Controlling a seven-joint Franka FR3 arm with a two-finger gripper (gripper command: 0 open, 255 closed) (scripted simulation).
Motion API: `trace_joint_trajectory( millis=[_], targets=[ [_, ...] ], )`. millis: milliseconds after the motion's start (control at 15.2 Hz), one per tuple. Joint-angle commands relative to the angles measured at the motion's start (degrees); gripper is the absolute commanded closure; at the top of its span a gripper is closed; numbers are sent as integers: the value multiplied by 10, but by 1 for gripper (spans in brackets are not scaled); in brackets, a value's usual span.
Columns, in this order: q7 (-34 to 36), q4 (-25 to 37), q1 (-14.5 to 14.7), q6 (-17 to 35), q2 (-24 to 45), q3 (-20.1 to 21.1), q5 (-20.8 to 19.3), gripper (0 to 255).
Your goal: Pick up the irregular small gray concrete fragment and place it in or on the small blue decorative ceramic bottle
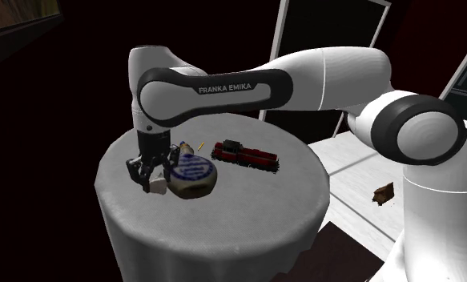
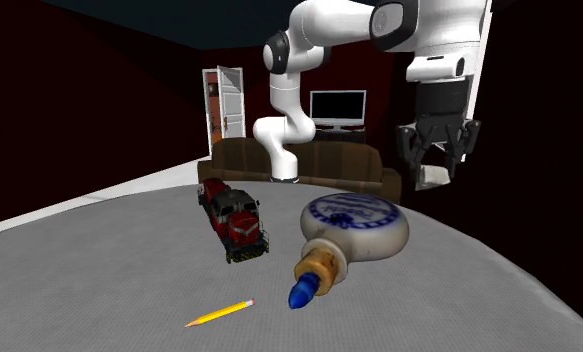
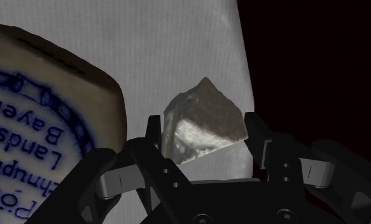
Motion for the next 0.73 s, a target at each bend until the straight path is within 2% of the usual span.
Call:
trace_joint_trajectory(
  millis=[0, 660],
  targets=[
    [0, 16, 1, -17, 0, 0, 0, 255],
    [5, 107, 12, -98, 8, 2, -3, 255]
  ],
)
